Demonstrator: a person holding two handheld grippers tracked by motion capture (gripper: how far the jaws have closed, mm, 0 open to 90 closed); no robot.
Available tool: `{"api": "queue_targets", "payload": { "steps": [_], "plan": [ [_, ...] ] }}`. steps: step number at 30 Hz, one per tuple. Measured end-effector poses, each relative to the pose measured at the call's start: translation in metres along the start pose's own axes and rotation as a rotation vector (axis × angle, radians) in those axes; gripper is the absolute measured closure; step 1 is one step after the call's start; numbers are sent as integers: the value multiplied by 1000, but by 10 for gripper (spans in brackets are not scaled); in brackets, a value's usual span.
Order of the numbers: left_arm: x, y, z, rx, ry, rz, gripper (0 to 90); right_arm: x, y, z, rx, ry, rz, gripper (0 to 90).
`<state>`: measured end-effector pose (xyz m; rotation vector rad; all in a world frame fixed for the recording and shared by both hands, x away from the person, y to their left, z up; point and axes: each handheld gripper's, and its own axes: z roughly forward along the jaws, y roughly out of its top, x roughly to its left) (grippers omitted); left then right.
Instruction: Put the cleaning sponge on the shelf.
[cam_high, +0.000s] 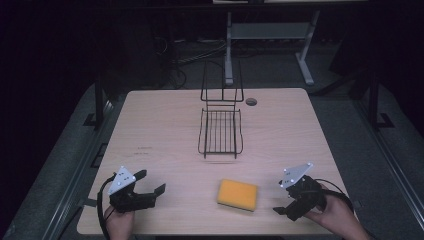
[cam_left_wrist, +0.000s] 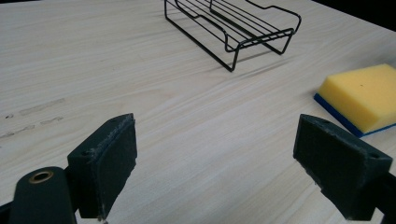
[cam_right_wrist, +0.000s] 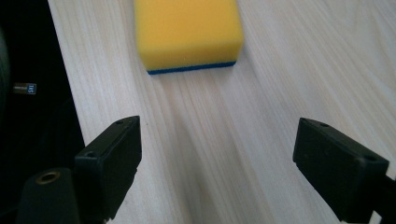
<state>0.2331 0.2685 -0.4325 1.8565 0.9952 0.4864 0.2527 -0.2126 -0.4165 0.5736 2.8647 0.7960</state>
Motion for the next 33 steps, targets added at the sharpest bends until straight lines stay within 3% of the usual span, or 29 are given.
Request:
{"api": "queue_targets", "payload": {
  "steps": [33],
  "plan": [
    [2,0,-2,-7,7,-2,128,5,31,8,17,36,-64,152]
  ]
}}
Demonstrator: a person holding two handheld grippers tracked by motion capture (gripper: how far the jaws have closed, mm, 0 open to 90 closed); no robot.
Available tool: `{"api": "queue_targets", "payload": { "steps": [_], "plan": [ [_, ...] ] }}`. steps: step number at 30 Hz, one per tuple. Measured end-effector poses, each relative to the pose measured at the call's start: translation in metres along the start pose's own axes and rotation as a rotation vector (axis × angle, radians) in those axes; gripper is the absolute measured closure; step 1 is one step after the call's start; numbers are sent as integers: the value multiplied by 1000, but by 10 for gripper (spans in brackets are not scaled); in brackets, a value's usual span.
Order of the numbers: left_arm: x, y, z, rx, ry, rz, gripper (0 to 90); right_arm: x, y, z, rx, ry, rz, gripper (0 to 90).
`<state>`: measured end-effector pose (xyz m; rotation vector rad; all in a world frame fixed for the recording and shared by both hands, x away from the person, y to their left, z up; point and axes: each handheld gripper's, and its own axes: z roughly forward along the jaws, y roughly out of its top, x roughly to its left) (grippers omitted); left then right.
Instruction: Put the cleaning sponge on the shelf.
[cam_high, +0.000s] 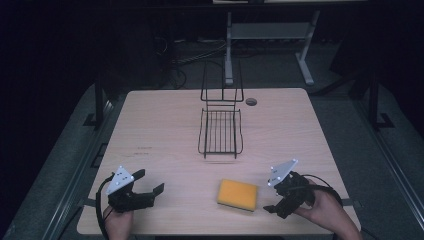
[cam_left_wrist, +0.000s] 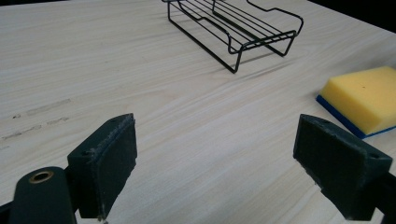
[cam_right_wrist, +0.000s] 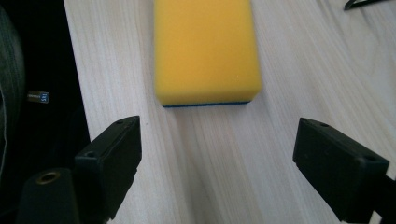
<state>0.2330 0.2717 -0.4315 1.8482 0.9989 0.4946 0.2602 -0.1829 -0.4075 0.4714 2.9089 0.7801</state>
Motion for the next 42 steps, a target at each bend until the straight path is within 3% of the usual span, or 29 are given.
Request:
{"api": "queue_targets", "payload": {
  "steps": [16,42],
  "plan": [
    [0,1,-1,-1,2,4,128,0,18,3,19,17,-38,152],
    [0,1,-1,-6,0,5,128,1,49,23,53,71,-76,145]
  ]
}}
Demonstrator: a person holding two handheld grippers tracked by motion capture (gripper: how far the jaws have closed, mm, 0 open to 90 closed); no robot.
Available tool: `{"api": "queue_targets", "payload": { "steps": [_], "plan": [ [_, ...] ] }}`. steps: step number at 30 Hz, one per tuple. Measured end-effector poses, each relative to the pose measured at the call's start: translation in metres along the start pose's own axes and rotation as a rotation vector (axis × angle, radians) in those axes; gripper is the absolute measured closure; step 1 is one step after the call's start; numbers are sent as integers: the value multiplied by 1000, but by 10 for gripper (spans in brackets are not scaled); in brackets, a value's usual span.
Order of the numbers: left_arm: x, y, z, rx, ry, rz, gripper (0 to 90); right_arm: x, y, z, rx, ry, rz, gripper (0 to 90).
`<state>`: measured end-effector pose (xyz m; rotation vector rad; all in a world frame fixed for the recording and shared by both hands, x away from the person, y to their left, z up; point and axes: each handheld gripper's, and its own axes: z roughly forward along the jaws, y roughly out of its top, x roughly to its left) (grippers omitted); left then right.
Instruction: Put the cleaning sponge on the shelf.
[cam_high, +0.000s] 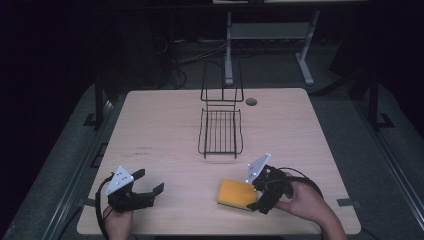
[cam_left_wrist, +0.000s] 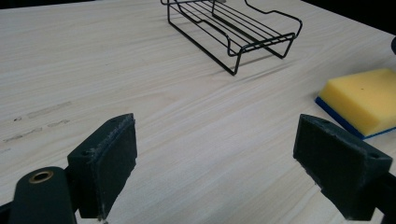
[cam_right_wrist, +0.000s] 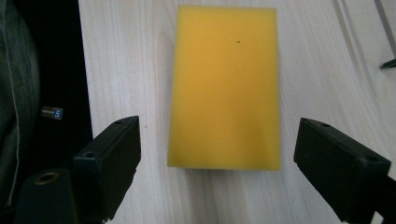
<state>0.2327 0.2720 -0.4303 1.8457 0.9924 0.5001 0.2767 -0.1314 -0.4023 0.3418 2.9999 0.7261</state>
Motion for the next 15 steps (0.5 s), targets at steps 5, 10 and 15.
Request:
{"api": "queue_targets", "payload": {
  "steps": [5,10,15],
  "plan": [
    [0,0,0,-1,0,0,128,-1,5,4,2,10,-4,145],
    [1,0,-1,-2,2,1,128,-2,9,6,7,15,-6,145],
    [1,0,-1,-3,2,0,128,-3,12,11,17,23,-11,145]
  ]
}}
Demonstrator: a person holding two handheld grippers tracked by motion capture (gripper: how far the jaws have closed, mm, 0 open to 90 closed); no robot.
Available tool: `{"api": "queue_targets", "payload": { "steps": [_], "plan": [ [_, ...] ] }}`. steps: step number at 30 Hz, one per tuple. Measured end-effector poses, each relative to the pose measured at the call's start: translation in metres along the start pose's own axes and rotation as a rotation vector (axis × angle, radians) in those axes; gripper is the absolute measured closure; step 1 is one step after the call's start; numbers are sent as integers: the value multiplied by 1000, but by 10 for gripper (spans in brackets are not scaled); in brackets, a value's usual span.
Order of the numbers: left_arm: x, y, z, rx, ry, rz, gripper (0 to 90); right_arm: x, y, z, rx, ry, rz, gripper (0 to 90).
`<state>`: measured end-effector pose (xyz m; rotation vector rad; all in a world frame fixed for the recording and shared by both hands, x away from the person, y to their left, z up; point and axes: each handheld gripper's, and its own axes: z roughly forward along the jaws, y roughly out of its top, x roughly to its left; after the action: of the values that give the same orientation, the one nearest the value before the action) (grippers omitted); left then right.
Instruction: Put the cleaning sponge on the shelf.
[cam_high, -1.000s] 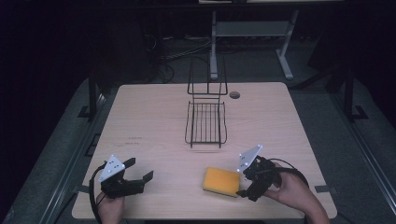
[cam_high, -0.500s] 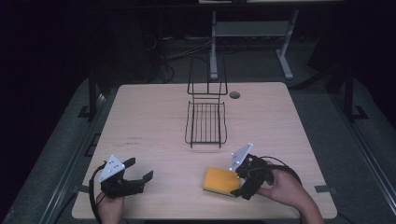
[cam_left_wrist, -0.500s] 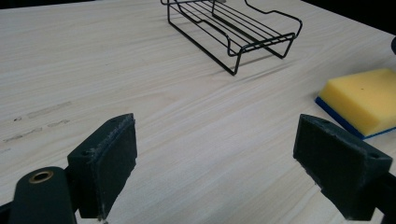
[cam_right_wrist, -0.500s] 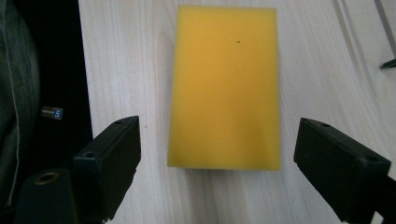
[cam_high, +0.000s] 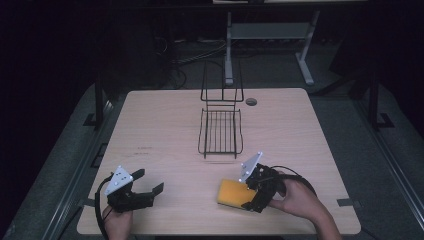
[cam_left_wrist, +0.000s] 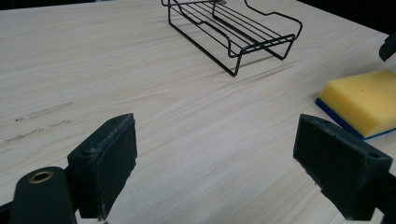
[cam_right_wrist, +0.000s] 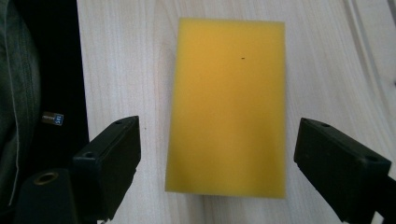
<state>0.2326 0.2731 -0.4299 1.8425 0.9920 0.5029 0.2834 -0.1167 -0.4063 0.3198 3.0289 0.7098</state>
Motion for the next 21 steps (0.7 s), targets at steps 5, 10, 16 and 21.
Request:
{"api": "queue_targets", "payload": {
  "steps": [5,10,16,21],
  "plan": [
    [0,0,0,-1,-1,0,128,-1,2,3,9,6,1,144],
    [0,0,0,-3,0,1,128,-2,5,7,15,12,1,144],
    [0,0,-1,-4,2,-1,128,-2,7,12,25,15,9,144],
    [0,0,0,-7,2,-4,128,-3,8,15,30,16,11,144]
  ]
}}
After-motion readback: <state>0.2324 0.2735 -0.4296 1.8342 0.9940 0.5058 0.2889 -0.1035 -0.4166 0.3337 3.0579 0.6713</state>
